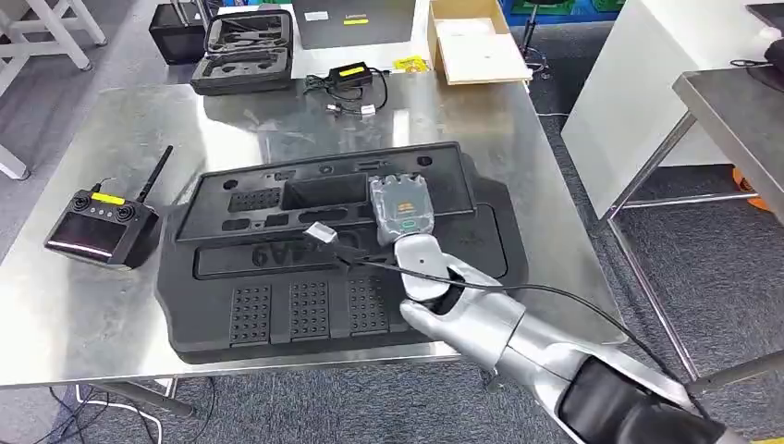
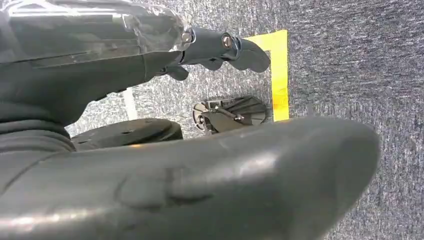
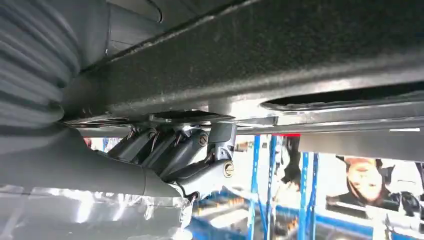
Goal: Take the parts from the cabinet and place them on the table.
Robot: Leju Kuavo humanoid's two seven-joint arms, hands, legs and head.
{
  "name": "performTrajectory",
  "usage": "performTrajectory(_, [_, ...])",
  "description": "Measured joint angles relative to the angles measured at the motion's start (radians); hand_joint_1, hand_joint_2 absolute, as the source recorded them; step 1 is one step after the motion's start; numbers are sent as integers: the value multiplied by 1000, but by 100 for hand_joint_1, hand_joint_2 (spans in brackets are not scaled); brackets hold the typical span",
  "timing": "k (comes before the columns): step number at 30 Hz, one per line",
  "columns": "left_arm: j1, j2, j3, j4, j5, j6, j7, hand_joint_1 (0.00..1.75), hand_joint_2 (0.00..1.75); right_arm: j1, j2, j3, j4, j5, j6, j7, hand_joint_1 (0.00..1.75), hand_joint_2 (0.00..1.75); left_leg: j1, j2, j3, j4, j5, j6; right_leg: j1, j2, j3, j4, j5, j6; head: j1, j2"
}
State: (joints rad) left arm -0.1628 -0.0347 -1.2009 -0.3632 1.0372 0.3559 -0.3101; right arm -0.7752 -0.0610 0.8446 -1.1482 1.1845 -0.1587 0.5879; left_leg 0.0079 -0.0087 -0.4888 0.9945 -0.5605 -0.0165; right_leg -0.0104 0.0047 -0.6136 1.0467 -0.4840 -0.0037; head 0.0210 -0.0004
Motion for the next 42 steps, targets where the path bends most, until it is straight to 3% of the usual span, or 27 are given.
performTrajectory(15, [2, 0, 0, -3, 3, 0, 0, 0, 0, 13, 28, -33, 91, 11, 1, 0, 175, 175, 0, 0, 0, 0, 0, 0, 0, 0, 0, 0, 0, 0, 0, 0])
performTrajectory(16, [2, 0, 0, -3, 3, 0, 0, 0, 0, 14, 30, -35, 95, 10, 3, 0, 54, 175, 0, 0, 0, 0, 0, 0, 0, 0, 0, 0, 0, 0, 0, 0])
performTrajectory(17, [2, 0, 0, -3, 3, 0, 0, 0, 0, 15, 31, -35, 98, 8, 7, 0, 0, 175, 0, 0, 0, 0, 0, 0, 0, 0, 0, 0, 0, 0, 0, 0])
performTrajectory(30, [8, 0, 0, -6, 19, 8, 0, 0, 0, 21, 38, -30, 122, -69, 65, 0, 0, 175, 0, 0, 0, 0, 0, 0, 0, 0, 0, 0, 0, 0, 0, 0])
performTrajectory(40, [9, 0, -1, -14, 22, 23, -9, 0, 0, 14, 38, -15, 118, -113, 33, 0, 0, 175, 0, 0, 1, 0, 0, 0, 0, 0, 1, 0, 0, 0, 0, 0])
performTrajectory(41, [9, 0, -1, -15, 23, 23, -11, 0, 0, 13, 38, -14, 114, -115, 32, 0, 0, 0, 0, 0, 1, 0, 0, 0, 0, 0, 1, 0, 0, 0, 0, 0])
performTrajectory(42, [9, 0, -1, -17, 23, 23, -13, 0, 0, 13, 38, -14, 108, -117, 32, 0, 0, 0, 0, 0, 1, 0, 0, 0, 0, 0, 1, 0, 0, 0, 0, 0])
